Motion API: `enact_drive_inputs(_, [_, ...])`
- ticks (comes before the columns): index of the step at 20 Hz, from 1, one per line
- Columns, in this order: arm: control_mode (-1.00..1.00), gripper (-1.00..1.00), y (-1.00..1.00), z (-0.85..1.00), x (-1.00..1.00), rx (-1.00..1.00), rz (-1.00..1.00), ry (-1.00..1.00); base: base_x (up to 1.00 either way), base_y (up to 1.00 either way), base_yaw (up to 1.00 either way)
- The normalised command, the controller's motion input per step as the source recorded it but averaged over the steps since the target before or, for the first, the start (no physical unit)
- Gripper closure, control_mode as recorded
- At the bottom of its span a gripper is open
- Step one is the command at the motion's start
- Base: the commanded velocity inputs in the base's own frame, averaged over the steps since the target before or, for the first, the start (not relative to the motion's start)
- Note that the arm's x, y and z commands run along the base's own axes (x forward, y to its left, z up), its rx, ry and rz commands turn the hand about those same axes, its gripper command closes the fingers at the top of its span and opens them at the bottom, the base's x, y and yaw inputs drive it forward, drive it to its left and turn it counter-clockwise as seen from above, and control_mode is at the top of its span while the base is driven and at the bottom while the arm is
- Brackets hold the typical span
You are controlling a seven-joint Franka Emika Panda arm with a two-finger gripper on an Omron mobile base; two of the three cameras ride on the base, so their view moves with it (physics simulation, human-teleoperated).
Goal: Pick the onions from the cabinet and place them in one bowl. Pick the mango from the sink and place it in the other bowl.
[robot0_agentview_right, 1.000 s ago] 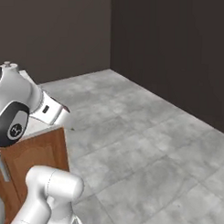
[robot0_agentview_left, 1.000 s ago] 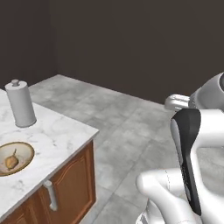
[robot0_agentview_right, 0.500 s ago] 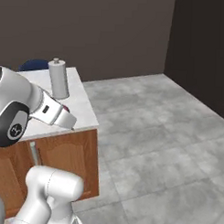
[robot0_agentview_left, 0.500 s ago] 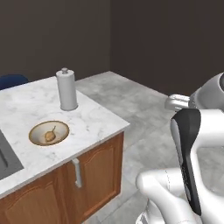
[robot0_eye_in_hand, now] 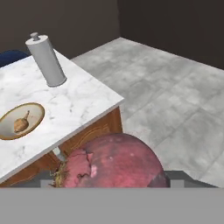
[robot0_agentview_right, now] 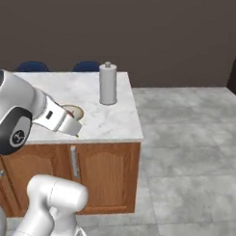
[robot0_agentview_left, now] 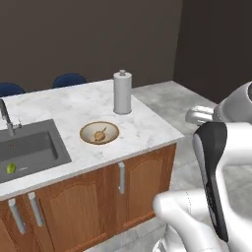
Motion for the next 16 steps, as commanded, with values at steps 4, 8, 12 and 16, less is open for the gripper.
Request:
enact_drive_inputs(4, [1.00, 1.00, 0.00, 0.00, 0.00, 0.00, 0.00, 0.00, 0.00, 0.71, 0.31])
enact_drive_inputs(8, [1.00, 1.00, 0.00, 0.00, 0.00, 0.00, 0.00, 0.00, 0.04, 0.86, 0.23])
enact_drive_inputs(12, [1.00, 1.00, 0.00, 0.00, 0.00, 0.00, 0.00, 0.00, 0.17, 0.86, 0.20])
enact_drive_inputs(16, [1.00, 1.00, 0.00, 0.00, 0.00, 0.00, 0.00, 0.00, 0.39, 0.42, 0.06])
